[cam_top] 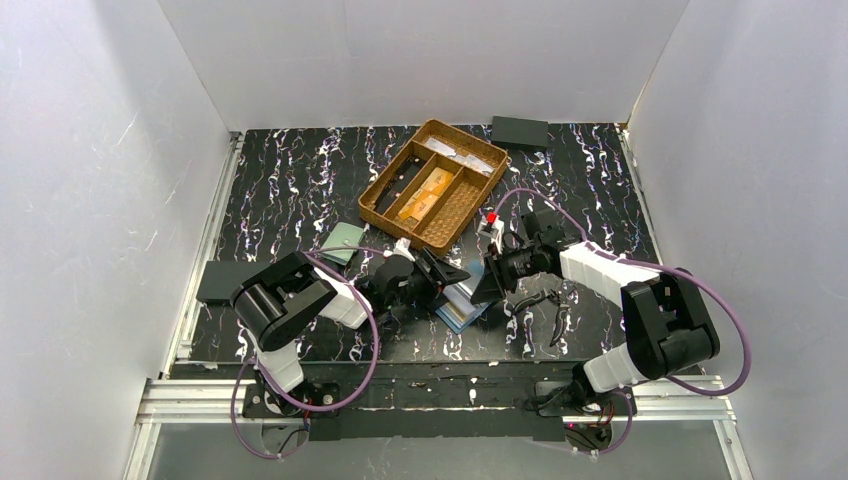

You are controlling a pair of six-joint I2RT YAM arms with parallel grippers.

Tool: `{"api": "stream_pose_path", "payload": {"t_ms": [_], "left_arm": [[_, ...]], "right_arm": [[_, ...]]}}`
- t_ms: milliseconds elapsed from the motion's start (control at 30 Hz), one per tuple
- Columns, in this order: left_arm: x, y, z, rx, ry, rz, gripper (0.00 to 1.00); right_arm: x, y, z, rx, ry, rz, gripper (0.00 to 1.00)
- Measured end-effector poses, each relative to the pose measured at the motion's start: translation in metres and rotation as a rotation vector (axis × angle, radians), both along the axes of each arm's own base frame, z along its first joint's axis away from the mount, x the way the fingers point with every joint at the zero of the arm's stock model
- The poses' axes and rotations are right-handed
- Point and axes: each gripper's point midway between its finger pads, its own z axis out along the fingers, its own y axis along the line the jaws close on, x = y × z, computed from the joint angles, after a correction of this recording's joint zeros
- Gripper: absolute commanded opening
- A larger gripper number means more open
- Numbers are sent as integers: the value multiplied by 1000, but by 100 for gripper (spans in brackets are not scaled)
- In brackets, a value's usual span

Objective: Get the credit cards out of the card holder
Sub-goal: Remove the credit card from the card holder.

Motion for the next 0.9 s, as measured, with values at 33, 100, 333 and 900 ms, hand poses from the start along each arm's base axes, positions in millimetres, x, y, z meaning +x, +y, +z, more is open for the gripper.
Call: {"api": "stream_pose_path", "payload": {"t_ms": [33, 100, 333, 900], "left_arm": [[-1, 1, -1, 0, 5, 3, 60], [-2, 3, -3, -1, 13, 6, 52], [-12, 12, -19, 32, 47, 2, 0], [-30, 5, 18, 115, -413, -400, 0]], "right_arm": [[-2, 0, 0, 2, 5, 5, 48], [-4, 0, 0, 6, 12, 13, 48], [-8, -1, -2, 11, 28, 28, 49], [10, -9, 19, -3, 43, -50, 49]]}}
